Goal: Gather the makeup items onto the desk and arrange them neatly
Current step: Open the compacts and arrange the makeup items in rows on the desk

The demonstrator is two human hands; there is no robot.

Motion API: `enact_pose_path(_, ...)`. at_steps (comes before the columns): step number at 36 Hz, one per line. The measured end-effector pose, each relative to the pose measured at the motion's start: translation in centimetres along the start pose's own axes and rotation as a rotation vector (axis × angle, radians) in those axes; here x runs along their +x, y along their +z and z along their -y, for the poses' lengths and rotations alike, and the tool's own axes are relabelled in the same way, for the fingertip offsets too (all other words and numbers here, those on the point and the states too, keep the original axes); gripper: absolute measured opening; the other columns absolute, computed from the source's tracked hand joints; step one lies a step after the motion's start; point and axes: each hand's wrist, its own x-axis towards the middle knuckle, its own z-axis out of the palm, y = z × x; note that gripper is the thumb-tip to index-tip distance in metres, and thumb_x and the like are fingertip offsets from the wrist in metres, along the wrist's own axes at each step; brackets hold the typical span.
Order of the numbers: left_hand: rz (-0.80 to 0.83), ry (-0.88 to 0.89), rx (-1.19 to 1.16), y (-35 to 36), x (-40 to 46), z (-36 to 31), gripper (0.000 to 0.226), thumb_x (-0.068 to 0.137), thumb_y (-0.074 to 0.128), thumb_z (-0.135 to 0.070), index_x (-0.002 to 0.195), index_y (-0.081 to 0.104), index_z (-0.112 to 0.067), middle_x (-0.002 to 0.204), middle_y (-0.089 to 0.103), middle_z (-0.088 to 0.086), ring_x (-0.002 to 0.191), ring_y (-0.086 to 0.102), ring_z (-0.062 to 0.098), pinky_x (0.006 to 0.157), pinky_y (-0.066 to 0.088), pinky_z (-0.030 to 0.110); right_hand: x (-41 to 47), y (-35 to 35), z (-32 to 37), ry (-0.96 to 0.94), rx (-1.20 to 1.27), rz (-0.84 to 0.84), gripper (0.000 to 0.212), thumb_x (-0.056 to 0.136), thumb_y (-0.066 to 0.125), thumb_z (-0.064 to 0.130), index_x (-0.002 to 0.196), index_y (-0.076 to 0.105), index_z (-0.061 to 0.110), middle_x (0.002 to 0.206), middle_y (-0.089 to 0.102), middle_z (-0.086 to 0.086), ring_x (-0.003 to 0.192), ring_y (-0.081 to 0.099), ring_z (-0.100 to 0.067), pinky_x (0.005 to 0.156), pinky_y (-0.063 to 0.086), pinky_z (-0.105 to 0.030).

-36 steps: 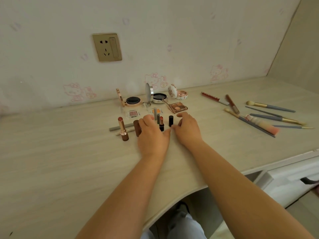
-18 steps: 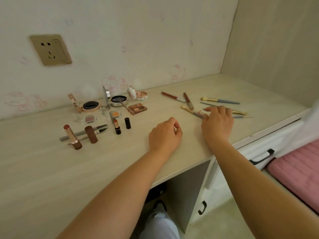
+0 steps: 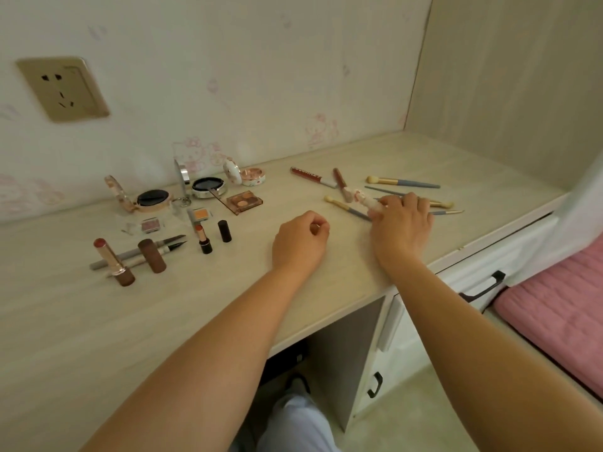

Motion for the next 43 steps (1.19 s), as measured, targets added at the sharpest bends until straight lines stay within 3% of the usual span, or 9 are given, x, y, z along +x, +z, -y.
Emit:
enact_pose_path(3, -0.012, 0.018, -0.221, -0.8, -0.5, 0.3, 0.014, 0.090, 0.056, -0.028, 0.096, 0.067, -0.022, 0.093, 0.068, -0.006, 0.087, 0.061, 0.011, 0.079, 0.048, 0.024, -1.1, -0.6, 1.9, 0.101, 0.471, 0.070, 0.034, 0.091, 0.051, 0.038, 0.118, 0.057, 0.018, 0.107, 0.057, -0.001, 0.101, 0.050, -0.020, 0.079, 0.035, -0.027)
enact_pose_path(6, -0.023, 0.045, -0.334, -2.1, -1.3, 0.6, 0.023, 0.090, 0.056, -0.035, 0.108, 0.064, -0.023, 0.097, 0.065, -0.013, 0.087, 0.058, -0.004, 0.075, 0.041, 0.004, -2.2, -1.2, 4.9, 0.181, 0.956, 0.279, 0.027, 0.091, 0.052, 0.037, 0.112, 0.056, 0.021, 0.082, 0.062, 0.009, 0.075, 0.056, -0.004, 0.060, 0.036, -0.018)
enact_pose_path(13, -0.130, 0.039, -0.356, -6.9, -2.9, 3.6, 0.024, 0.087, 0.062, -0.033, 0.110, 0.058, -0.026, 0.097, 0.063, -0.018, 0.088, 0.058, -0.003, 0.075, 0.044, 0.010, -4.5, -0.6, 11.1, 0.248, 1.318, 0.729, 0.015, 0.090, 0.056, 0.023, 0.078, 0.054, 0.013, 0.063, 0.050, 0.001, 0.057, 0.043, -0.012, 0.053, 0.034, -0.024)
enact_pose_path(18, -0.199, 0.018, -0.194, -9.3, -4.1, 6.9, 0.023, 0.081, 0.069, -0.024, 0.103, 0.061, -0.025, 0.094, 0.062, -0.016, 0.081, 0.055, -0.006, 0.069, 0.038, 0.000, -6.4, 0.9, 13.6, 0.284, 1.307, 0.678, 0.028, 0.088, 0.058, 0.038, 0.065, 0.054, 0.022, 0.056, 0.043, 0.007, 0.050, 0.038, -0.008, 0.050, 0.032, -0.024)
enact_pose_path(22, -0.207, -0.048, -0.204, -9.8, -4.7, 8.3, 0.024, 0.078, 0.072, -0.026, 0.095, 0.057, -0.030, 0.091, 0.061, -0.017, 0.080, 0.055, -0.007, 0.068, 0.040, 0.004, -7.5, 1.9, 13.5, 0.146, 1.234, 0.565, 0.027, 0.086, 0.059, 0.039, 0.064, 0.055, 0.025, 0.058, 0.047, 0.011, 0.057, 0.043, -0.007, 0.061, 0.035, -0.027)
enact_pose_path(27, -0.115, -0.028, -0.201, -9.7, -5.1, 7.9, 0.004, 0.090, 0.056, -0.033, 0.091, 0.056, -0.029, 0.079, 0.066, -0.014, 0.066, 0.060, -0.006, 0.066, 0.045, 0.013, -7.6, 2.0, 12.6, 0.121, 1.273, 0.584, 0.029, 0.089, 0.057, 0.036, 0.065, 0.051, 0.021, 0.051, 0.040, 0.010, 0.049, 0.036, -0.008, 0.054, 0.031, -0.027)
enact_pose_path(33, -0.132, -0.086, -0.212, -9.8, -5.1, 8.0, 0.040, 0.096, 0.035, -0.048, 0.068, 0.060, -0.032, 0.048, 0.058, -0.012, 0.045, 0.053, -0.002, 0.062, 0.048, 0.027, -7.7, 2.0, 12.6, 0.128, 1.352, 0.615, 0.026, 0.091, 0.056, 0.029, 0.068, 0.052, 0.018, 0.046, 0.040, 0.015, 0.043, 0.035, -0.004, 0.051, 0.030, -0.025)
enact_pose_path(39, -0.134, -0.073, -0.253, -9.9, -4.8, 7.9, 0.030, 0.085, 0.056, -0.050, 0.106, 0.054, -0.028, 0.084, 0.063, -0.011, 0.070, 0.062, 0.002, 0.067, 0.048, 0.021, -7.6, 1.8, 12.7, 0.130, 1.352, 0.613, 0.023, 0.090, 0.058, 0.029, 0.069, 0.055, 0.019, 0.047, 0.042, 0.014, 0.045, 0.036, -0.005, 0.051, 0.032, -0.024)
enact_pose_path(43, -0.131, -0.064, -0.218, -10.0, -4.9, 7.8, 0.011, 0.089, 0.054, -0.043, 0.085, 0.052, -0.033, 0.075, 0.063, -0.013, 0.067, 0.062, 0.001, 0.067, 0.049, 0.026, -7.7, 1.8, 12.7, 0.112, 1.324, 0.611, 0.023, 0.089, 0.059, 0.031, 0.069, 0.056, 0.019, 0.047, 0.041, 0.014, 0.045, 0.036, -0.005, 0.051, 0.032, -0.023)
